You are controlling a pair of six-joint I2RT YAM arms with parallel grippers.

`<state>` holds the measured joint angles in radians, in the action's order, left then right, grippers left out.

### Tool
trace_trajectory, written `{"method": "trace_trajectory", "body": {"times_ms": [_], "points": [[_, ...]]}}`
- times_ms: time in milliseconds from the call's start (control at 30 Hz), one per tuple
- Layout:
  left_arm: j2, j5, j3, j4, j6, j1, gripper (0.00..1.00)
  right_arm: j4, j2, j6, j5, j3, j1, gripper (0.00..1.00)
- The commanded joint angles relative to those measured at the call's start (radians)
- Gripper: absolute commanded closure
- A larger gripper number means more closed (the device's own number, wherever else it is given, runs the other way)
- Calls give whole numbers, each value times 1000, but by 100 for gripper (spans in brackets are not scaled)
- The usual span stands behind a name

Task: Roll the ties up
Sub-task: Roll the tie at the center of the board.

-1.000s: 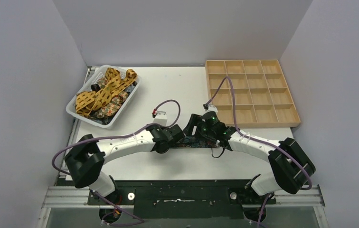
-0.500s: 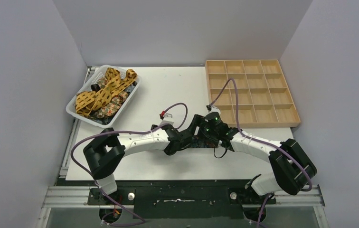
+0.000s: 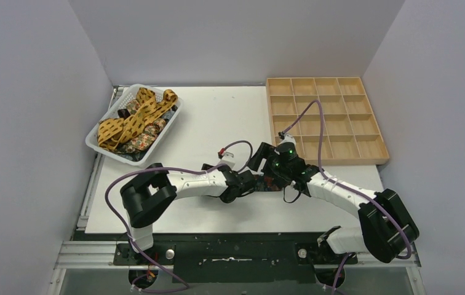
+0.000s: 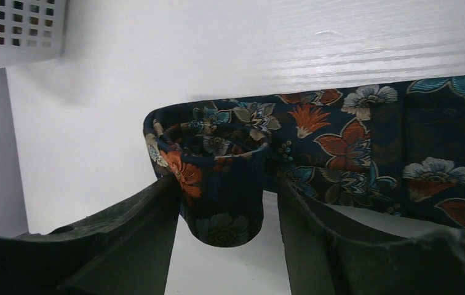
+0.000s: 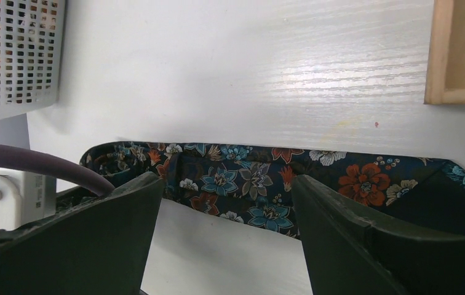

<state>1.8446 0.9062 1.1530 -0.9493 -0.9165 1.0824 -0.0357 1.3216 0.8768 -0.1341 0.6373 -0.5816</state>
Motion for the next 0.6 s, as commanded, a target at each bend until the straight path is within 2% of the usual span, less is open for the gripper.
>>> {"method": "trace_trajectory", "body": {"times_ms": [0, 133, 267, 467, 567], "points": [[-18, -61, 31, 103, 36, 5, 40, -28, -38, 8, 22, -14, 9, 21], [-84, -139, 22, 200, 79, 2, 32, -36, -36, 10, 12, -18, 11, 20], [-203, -239, -35, 346, 111, -16, 27, -59, -40, 0, -12, -14, 13, 19], [-468, -350, -196, 474, 80, -99, 25, -130, -43, -25, -81, -20, 14, 15], [-642, -394, -298, 507, 50, -166, 23, -270, -18, -83, -225, -34, 8, 11]]}}
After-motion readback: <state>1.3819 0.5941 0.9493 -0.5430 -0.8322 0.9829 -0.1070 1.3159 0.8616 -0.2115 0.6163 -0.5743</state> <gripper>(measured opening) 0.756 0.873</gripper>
